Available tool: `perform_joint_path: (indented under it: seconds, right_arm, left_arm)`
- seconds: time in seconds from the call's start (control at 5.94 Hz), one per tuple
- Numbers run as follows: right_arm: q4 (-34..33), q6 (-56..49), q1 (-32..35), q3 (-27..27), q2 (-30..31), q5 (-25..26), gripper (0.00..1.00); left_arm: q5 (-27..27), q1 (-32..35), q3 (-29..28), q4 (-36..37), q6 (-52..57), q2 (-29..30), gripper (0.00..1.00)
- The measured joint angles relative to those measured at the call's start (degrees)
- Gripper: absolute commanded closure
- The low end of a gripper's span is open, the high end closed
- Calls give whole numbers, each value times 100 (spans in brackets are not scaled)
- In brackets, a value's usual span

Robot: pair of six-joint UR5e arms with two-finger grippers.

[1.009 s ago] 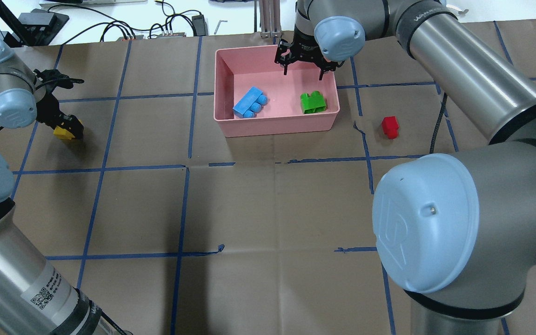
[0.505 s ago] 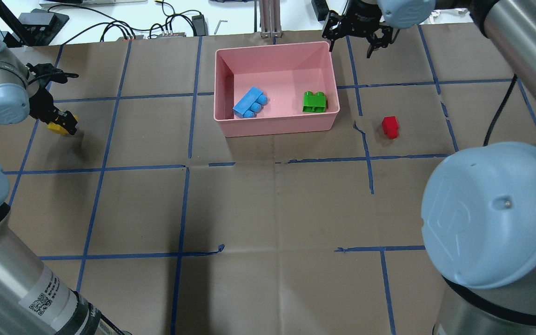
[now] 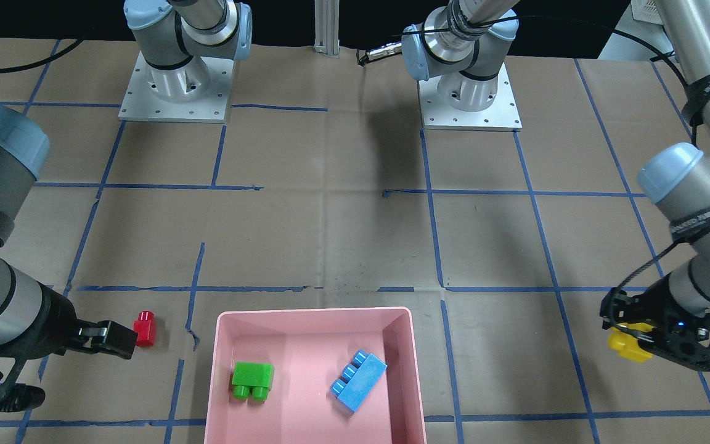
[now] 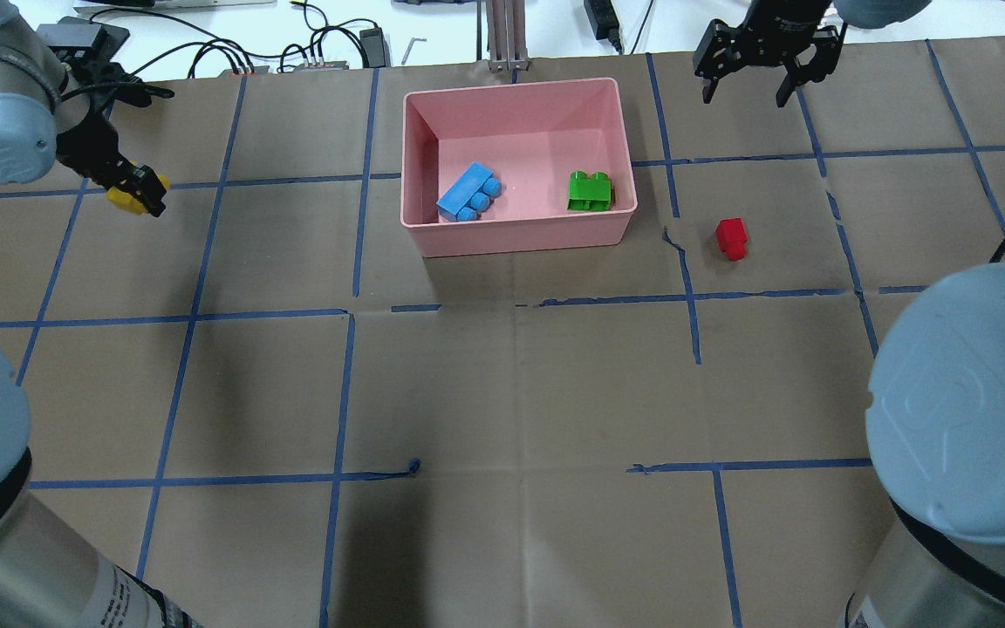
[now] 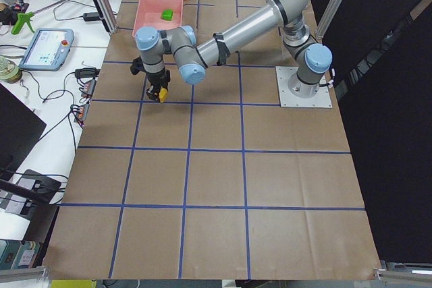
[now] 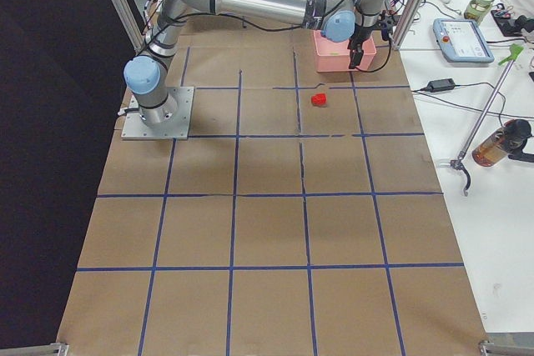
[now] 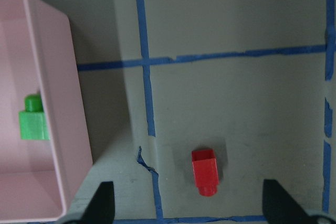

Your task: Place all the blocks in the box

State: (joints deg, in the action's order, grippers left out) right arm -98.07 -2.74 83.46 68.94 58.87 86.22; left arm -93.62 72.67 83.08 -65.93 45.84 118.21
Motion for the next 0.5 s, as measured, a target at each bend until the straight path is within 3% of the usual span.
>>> perform_joint_path:
  seconds: [0.34, 0.5]
  right_arm:
    - [-504, -199, -217, 1331, 443, -20, 1]
    - [-1462, -267, -261, 2182, 583, -17, 1]
  left_arm:
    - [-4, 1274, -85, 15, -903, -94, 100]
    - [18, 1814, -168, 90, -1654, -12, 100]
